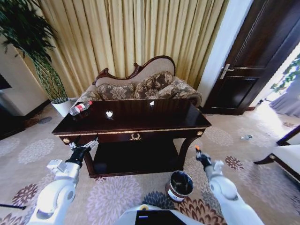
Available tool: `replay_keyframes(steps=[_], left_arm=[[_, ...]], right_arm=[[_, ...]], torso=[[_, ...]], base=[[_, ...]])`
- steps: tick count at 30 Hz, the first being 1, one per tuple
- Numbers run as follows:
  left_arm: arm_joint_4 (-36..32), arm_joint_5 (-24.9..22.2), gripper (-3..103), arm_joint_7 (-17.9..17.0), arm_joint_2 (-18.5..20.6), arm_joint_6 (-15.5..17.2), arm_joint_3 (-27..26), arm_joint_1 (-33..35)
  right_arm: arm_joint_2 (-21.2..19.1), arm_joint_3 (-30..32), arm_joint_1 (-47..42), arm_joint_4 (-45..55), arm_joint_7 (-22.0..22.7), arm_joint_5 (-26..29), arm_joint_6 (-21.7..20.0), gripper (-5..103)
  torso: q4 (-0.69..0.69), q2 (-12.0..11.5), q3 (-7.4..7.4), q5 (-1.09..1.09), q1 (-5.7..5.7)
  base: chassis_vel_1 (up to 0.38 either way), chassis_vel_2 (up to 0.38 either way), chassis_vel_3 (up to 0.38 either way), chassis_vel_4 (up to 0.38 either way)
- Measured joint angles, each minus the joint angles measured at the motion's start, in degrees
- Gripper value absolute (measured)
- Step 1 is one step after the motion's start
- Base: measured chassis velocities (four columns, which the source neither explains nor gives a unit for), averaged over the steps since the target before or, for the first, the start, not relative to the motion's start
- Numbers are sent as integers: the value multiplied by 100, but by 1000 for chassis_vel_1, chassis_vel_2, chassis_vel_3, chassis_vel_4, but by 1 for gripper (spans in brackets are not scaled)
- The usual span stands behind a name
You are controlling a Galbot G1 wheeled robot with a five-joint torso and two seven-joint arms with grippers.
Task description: Move to the front of the table and place the trash on the table into the trash bin.
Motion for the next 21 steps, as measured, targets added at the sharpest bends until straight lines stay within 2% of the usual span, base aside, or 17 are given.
replay_keyframes(steps=[6, 12, 13, 15, 18, 21], left_arm=[[29, 11, 100, 8, -10, 4, 21, -2], [36, 13, 100, 9, -11, 11, 24, -10], [39, 18, 100, 9, -11, 12, 26, -11], [42, 31, 100, 11, -11, 13, 31, -11], [30, 72, 100, 78, -17, 17, 27, 18], [18, 79, 100, 84, -18, 18, 14, 25]], right_arm=[[239, 38, -65, -761, -81, -366, 343, 2], [335, 40, -111, -916, -115, -539, 483, 2], [347, 35, -132, -907, -130, -553, 491, -1], [360, 27, -150, -892, -138, -581, 503, 2], [378, 21, -145, -908, -145, -667, 640, 18], [379, 20, -131, -946, -147, -675, 778, 24]], torso=[[0, 5, -2, -1, -6], [2, 3, -1, -2, -4], [2, 3, -2, -2, -4], [1, 4, -1, -2, -4], [1, 4, -2, -2, -5], [2, 3, -2, -2, -4]], base=[[0, 0, 0, 0], [0, 0, 0, 0], [0, 0, 0, 0], [0, 0, 0, 0], [0, 0, 0, 0], [0, 0, 0, 0]])
